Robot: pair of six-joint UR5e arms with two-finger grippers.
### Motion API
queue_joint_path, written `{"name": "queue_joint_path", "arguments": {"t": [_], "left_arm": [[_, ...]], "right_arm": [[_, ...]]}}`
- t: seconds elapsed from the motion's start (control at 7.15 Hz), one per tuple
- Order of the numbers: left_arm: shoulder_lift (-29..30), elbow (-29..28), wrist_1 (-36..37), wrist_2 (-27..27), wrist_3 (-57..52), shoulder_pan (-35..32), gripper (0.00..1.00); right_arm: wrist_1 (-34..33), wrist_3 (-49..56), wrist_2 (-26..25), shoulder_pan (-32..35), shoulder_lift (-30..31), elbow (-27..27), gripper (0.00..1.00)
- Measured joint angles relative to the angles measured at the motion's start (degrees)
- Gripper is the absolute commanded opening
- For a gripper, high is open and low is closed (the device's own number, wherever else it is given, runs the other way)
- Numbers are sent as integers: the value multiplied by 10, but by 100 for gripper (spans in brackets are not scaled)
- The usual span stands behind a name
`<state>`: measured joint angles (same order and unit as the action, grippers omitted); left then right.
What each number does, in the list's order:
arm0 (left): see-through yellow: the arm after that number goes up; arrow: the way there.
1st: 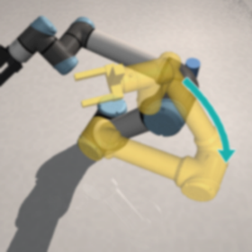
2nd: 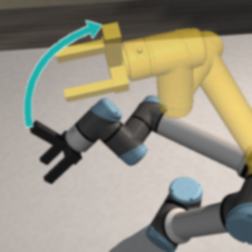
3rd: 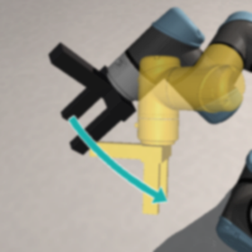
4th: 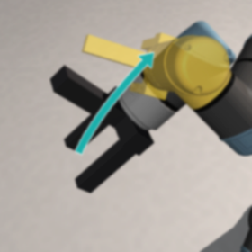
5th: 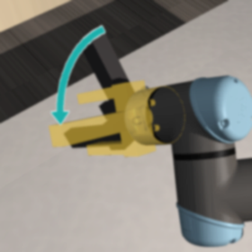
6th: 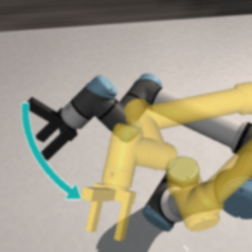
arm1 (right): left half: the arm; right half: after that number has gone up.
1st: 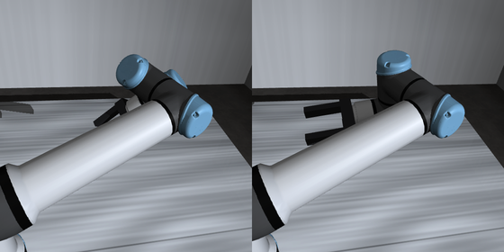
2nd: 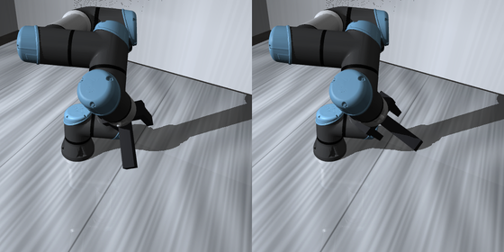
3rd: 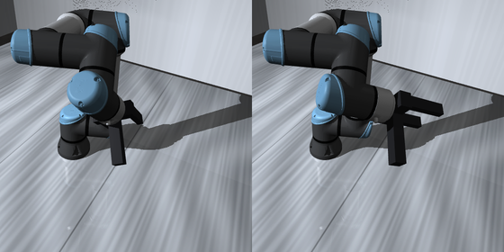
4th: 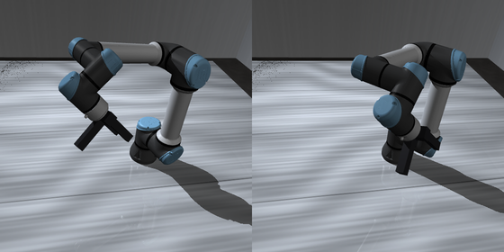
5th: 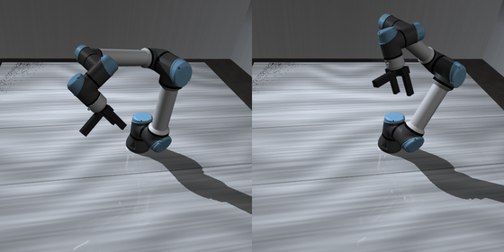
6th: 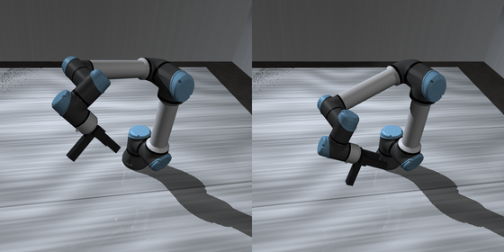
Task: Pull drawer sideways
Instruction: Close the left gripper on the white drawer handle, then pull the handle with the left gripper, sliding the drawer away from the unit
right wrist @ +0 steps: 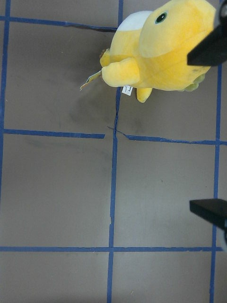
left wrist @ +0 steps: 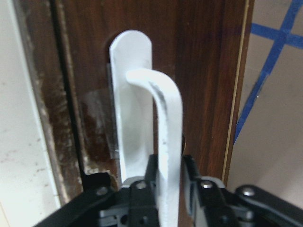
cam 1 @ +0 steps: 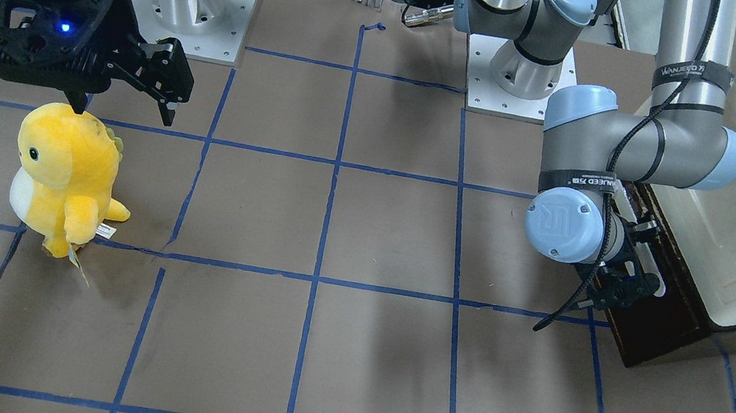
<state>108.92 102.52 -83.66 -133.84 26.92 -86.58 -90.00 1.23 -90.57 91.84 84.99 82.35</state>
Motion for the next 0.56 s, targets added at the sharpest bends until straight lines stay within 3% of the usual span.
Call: {"name": "queue_joint_path", "arguments": {"t": [0.56], "left_arm": [[-1, -4, -1, -1, 0, 0, 0]], "right_arm": [[0, 0, 0, 0, 0, 0, 100]]}}
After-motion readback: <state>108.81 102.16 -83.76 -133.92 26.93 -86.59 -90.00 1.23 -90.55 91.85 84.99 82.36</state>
